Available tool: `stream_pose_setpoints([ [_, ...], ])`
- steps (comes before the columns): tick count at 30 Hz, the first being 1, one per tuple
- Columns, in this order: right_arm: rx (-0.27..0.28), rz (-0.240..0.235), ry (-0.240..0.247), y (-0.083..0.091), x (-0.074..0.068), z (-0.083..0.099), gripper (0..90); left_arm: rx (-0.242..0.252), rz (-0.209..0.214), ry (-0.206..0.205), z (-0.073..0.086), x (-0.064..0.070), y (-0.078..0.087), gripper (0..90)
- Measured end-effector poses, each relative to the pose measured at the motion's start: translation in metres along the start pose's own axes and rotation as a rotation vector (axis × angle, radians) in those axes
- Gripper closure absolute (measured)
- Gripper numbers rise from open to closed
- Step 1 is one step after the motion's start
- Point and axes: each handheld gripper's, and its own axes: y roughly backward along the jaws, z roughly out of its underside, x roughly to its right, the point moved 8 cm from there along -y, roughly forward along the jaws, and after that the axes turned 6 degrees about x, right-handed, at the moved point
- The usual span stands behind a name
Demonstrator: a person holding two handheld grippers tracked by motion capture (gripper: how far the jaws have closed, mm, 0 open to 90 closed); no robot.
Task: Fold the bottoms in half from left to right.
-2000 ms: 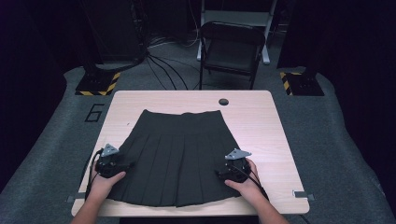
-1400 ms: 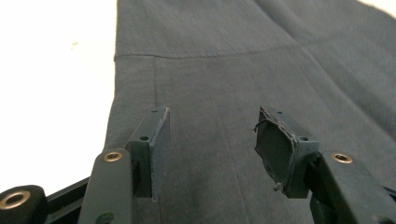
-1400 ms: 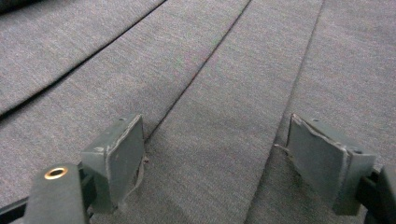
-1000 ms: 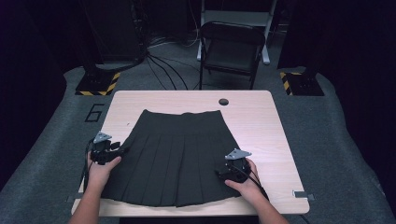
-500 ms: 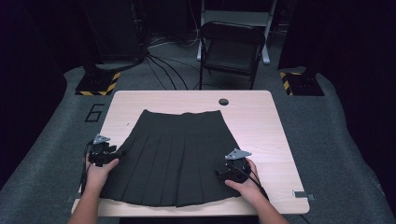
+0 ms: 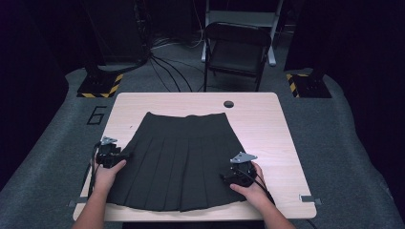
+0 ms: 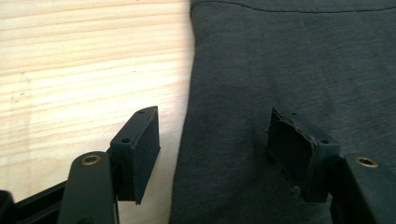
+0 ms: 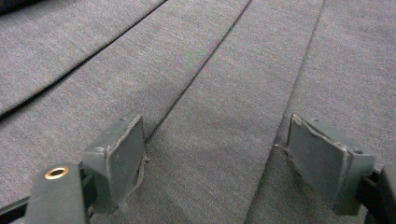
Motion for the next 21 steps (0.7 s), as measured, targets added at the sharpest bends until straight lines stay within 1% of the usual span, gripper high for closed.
stream_pose_setpoints([
  [1, 0.000, 0.000, 0.000, 0.000, 0.000, 0.000, 18.8, -0.013, 0.014, -0.008, 0.000, 0.001, 0.001, 34.8],
  [2, 0.000, 0.000, 0.000, 0.000, 0.000, 0.000, 18.8, -0.003, 0.024, -0.004, 0.000, 0.003, 0.000, 35.4],
  [3, 0.000, 0.000, 0.000, 0.000, 0.000, 0.000, 18.8, -0.005, 0.041, -0.002, -0.001, 0.005, -0.001, 36.3],
  [6, 0.000, 0.000, 0.000, 0.000, 0.000, 0.000, 18.9, -0.003, 0.063, -0.006, -0.001, 0.009, -0.001, 38.0],
  [7, 0.000, 0.000, 0.000, 0.000, 0.000, 0.000, 18.9, 0.007, 0.062, 0.000, -0.002, 0.009, -0.001, 38.0],
  [8, 0.000, 0.000, 0.000, 0.000, 0.000, 0.000, 18.8, 0.004, 0.065, 0.003, -0.002, 0.008, 0.000, 39.3],
  [9, 0.000, 0.000, 0.000, 0.000, 0.000, 0.000, 18.8, 0.017, 0.071, 0.015, -0.003, 0.008, 0.000, 41.2],
  [10, 0.000, 0.000, -0.001, 0.000, 0.000, 0.000, 18.8, 0.015, 0.076, 0.030, -0.004, 0.007, 0.002, 43.1],
  [11, 0.000, 0.000, 0.000, 0.000, 0.000, 0.000, 18.8, 0.020, 0.081, 0.039, -0.004, 0.006, 0.003, 48.1],
  [12, 0.000, 0.000, 0.000, 0.000, 0.000, 0.000, 18.8, 0.032, 0.080, 0.058, -0.005, 0.005, 0.003, 48.1],
  [13, 0.000, 0.000, 0.000, 0.000, 0.000, 0.000, 18.8, 0.031, 0.073, 0.069, -0.005, 0.005, 0.004, 52.7],
  [14, 0.000, 0.000, 0.000, 0.000, 0.000, 0.000, 18.9, 0.027, 0.056, 0.074, -0.006, 0.004, 0.005, 63.3],
  [15, 0.000, 0.000, 0.000, 0.000, 0.000, 0.000, 18.8, 0.028, 0.045, 0.075, -0.007, 0.003, 0.007, 67.7],
  [16, 0.000, 0.000, 0.000, 0.000, 0.000, 0.000, 18.8, 0.028, 0.045, 0.075, -0.007, 0.003, 0.007, 71.5],
  [17, 0.000, 0.000, 0.000, 0.000, 0.000, 0.000, 18.8, 0.043, 0.039, 0.088, -0.009, 0.003, 0.007, 75.5],
  [18, 0.000, 0.000, 0.000, 0.000, 0.000, 0.000, 18.8, 0.047, 0.034, 0.090, -0.010, 0.003, 0.008, 78.4],
  [19, 0.000, 0.000, 0.000, 0.000, 0.000, 0.000, 18.8, 0.045, 0.039, 0.106, -0.010, 0.004, 0.009, 78.4],
  [21, 0.000, 0.000, 0.000, 0.000, 0.000, 0.000, 18.8, 0.055, 0.045, 0.115, -0.011, 0.005, 0.010, 84.1],
])
